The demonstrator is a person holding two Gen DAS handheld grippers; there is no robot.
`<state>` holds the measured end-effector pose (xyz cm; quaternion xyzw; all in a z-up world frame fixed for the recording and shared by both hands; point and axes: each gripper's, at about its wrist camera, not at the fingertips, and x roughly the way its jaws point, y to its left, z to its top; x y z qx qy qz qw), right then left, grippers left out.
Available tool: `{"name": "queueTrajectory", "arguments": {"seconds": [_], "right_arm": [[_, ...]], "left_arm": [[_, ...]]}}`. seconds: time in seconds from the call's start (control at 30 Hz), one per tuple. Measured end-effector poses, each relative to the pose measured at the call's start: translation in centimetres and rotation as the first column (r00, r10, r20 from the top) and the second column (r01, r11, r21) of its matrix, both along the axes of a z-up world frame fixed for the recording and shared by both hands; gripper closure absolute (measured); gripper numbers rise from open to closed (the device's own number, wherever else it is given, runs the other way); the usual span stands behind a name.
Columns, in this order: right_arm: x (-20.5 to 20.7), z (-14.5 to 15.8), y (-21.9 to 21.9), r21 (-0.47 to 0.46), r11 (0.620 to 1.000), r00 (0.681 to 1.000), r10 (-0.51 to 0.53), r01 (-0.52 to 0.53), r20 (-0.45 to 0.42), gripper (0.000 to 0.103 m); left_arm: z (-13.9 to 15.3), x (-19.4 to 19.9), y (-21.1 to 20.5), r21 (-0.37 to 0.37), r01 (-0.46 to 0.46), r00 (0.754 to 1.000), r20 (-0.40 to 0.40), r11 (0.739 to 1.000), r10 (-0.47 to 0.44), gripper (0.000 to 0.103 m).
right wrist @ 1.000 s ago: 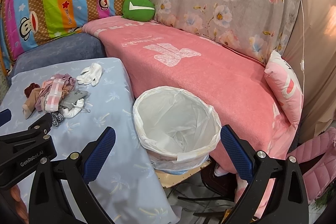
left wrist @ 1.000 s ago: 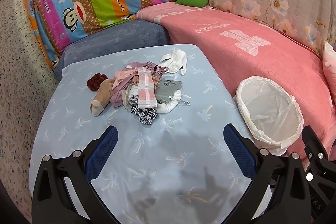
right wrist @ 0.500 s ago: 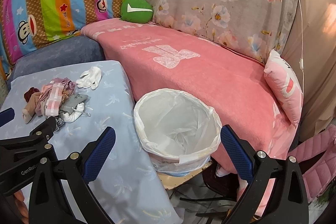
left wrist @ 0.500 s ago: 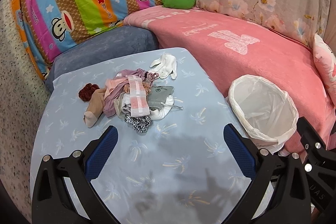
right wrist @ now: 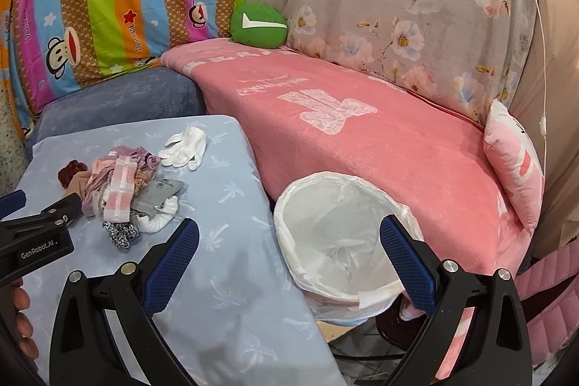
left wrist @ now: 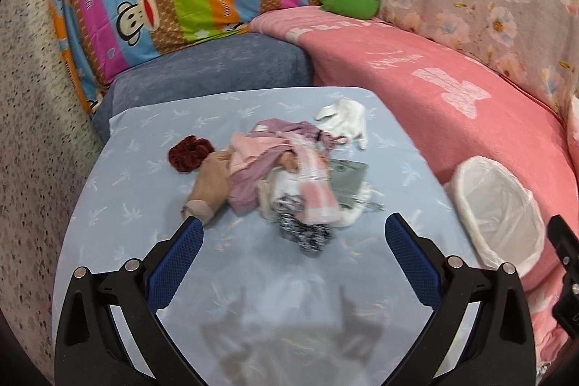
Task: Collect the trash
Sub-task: 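Grasp the beige stocking with the left tool while the right tool grasps the pink-white striped strip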
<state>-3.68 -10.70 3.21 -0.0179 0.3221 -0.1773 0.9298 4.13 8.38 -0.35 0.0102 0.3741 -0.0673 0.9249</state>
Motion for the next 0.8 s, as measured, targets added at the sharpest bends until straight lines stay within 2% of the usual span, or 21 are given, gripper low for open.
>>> {"name": "queueTrajectory", "arguments": {"seconds": [0.33,0.67,0.8], "right_arm": [[6.2,-2.5,4.8,0.067,0.993,0.995,0.096,-0.094,-0.022,0.007],[13.0,-6.4,10.2,0.181,0.958,0.971,0.233,-0.222,-0.045,0.007],[15.0,-8.3,11.7,0.193,0.951,0.963,0.259,-0.241,-0.073,0.012]], "left_arm": [[-3.0,4.4,5.1,0.040,-0.022,0.999,-0.024,0.999,0.023,0.007],[-6.6,8.8,8.8,-0.027,-0.026,0.994,-0.108,0.999,0.023,0.008],[-7.5,9.6,9.4,-0.077,0.003,0.992,-0.127,0.997,-0.013,0.016]]}}
